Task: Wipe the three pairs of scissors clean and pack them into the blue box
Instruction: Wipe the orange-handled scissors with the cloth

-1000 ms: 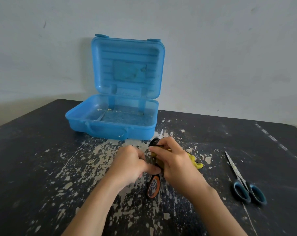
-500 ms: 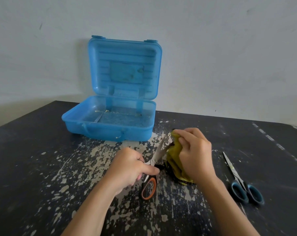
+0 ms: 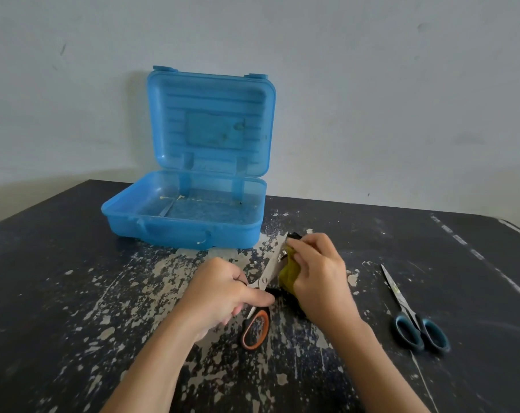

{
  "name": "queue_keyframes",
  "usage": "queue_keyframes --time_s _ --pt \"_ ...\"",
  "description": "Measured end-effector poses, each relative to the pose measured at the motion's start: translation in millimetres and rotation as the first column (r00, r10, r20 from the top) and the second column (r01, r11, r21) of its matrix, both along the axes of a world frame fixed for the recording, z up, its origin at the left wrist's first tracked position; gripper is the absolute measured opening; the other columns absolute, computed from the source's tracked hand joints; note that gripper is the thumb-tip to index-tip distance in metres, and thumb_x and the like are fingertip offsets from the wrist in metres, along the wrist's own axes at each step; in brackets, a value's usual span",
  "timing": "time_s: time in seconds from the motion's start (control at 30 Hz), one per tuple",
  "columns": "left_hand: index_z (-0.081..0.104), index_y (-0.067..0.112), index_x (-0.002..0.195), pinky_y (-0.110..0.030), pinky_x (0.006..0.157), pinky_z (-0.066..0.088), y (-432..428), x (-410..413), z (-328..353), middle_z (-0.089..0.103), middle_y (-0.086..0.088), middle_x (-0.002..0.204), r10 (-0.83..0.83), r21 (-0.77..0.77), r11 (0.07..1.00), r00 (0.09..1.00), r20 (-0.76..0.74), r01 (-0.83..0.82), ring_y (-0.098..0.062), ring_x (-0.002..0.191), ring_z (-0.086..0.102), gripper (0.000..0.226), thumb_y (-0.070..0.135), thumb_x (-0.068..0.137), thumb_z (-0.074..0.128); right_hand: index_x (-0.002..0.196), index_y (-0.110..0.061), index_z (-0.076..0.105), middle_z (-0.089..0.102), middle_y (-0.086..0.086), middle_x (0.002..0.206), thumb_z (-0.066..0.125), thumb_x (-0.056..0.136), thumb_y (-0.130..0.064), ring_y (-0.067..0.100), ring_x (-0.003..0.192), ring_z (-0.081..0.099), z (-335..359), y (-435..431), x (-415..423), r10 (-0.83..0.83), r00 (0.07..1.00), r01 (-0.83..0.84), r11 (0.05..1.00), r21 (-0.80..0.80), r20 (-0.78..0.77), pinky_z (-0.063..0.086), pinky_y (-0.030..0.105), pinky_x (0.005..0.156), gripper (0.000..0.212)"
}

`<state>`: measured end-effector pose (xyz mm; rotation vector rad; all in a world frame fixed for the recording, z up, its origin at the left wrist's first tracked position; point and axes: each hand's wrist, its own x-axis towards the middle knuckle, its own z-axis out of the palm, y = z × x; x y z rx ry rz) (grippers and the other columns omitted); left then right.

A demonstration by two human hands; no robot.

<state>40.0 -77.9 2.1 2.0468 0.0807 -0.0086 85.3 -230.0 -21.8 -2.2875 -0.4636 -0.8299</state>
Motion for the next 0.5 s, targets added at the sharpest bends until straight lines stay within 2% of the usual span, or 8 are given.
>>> queue_keyframes --time_s 0.03,0.13,0.17,0.27,0.3,0.37,0.4,0.5 --pt "0.055 0.003 0.062 -0.016 0.035 0.029 0 0 0 0.046 -0.007 0.044 -0.014 0.015 1.000 1.000 0.008 0.014 -0.010 0.029 0.032 0.035 0.022 0.065 0.085 0.107 0.005 0.064 0.055 0.017 0.101 0.050 0.079 0.013 0.031 0.090 0.055 -1 1 2 0.007 0.999 -0.007 1.000 -0.015 -0.033 0.048 0.033 0.076 0.032" --pt "0.052 0.003 0.057 -0.016 0.035 0.029 0 0 -1 0.048 -0.005 0.043 -0.026 0.038 0.999 1.000 0.004 0.026 -0.010 0.029 0.032 0.038 0.021 0.066 0.084 0.102 0.005 0.066 0.051 0.013 0.098 0.047 0.082 0.011 0.023 0.085 0.049 1 -6 8 -0.055 0.990 0.061 0.997 0.043 -0.129 0.033 0.008 0.069 0.028" --pt "0.053 0.002 0.058 -0.016 0.035 0.029 0 0 -1 0.048 -0.005 0.044 -0.022 0.022 1.000 1.000 0.001 0.022 -0.010 0.029 0.033 0.037 0.020 0.066 0.084 0.096 0.003 0.067 0.049 0.010 0.097 0.045 0.083 0.010 0.021 0.083 0.047 1 -10 10 -0.077 0.978 0.090 0.994 0.062 -0.192 0.032 0.008 0.064 0.027" --pt "0.054 0.002 0.061 -0.016 0.034 0.027 2 0 -1 0.046 -0.002 0.042 0.045 -0.060 0.997 0.998 0.037 -0.043 -0.012 0.030 0.032 0.037 0.024 0.070 0.082 0.081 -0.008 0.062 0.050 0.011 0.101 0.038 0.086 0.002 0.029 0.088 0.049 3 -14 13 -0.172 0.925 0.173 0.985 -0.026 -0.338 0.034 0.023 0.066 0.026" --pt "0.054 0.002 0.061 -0.017 0.033 0.026 2 1 -2 0.046 -0.002 0.042 0.076 -0.082 0.994 0.996 0.052 -0.071 -0.012 0.031 0.033 0.038 0.027 0.073 0.079 0.091 -0.013 0.061 0.050 0.014 0.111 0.038 0.089 -0.004 0.032 0.095 0.047 5 -12 10 -0.261 0.903 0.232 0.965 -0.126 -0.342 0.037 0.029 0.072 0.025" --pt "0.054 0.004 0.061 -0.019 0.033 0.027 3 2 -3 0.047 0.000 0.042 0.132 -0.143 0.982 0.989 0.068 -0.122 -0.012 0.032 0.036 0.042 0.037 0.083 0.068 0.120 -0.017 0.053 0.045 0.014 0.127 0.043 0.093 -0.015 0.035 0.108 0.042 11 -7 1 -0.445 0.862 0.375 0.882 -0.284 -0.242 0.036 0.043 0.086 0.029" --pt "0.055 0.005 0.061 -0.019 0.034 0.028 3 2 -3 0.048 0.001 0.042 0.156 -0.190 0.972 0.986 0.061 -0.142 -0.012 0.033 0.037 0.045 0.042 0.087 0.060 0.118 -0.014 0.056 0.051 0.014 0.122 0.049 0.091 -0.017 0.035 0.104 0.046 14 -3 -5 -0.429 0.895 0.395 0.890 -0.229 -0.125 0.037 0.045 0.083 0.028" --pt "0.057 0.004 0.062 -0.021 0.035 0.030 1 2 -1 0.049 -0.003 0.044 0.171 -0.326 0.934 0.983 0.059 -0.143 -0.015 0.036 0.042 0.059 0.051 0.094 0.040 0.076 -0.012 0.067 0.063 0.000 0.075 0.049 0.085 -0.027 0.019 0.070 0.055 25 15 -28 -0.018 0.995 0.024 0.998 -0.058 0.097 0.046 0.032 0.065 0.025"
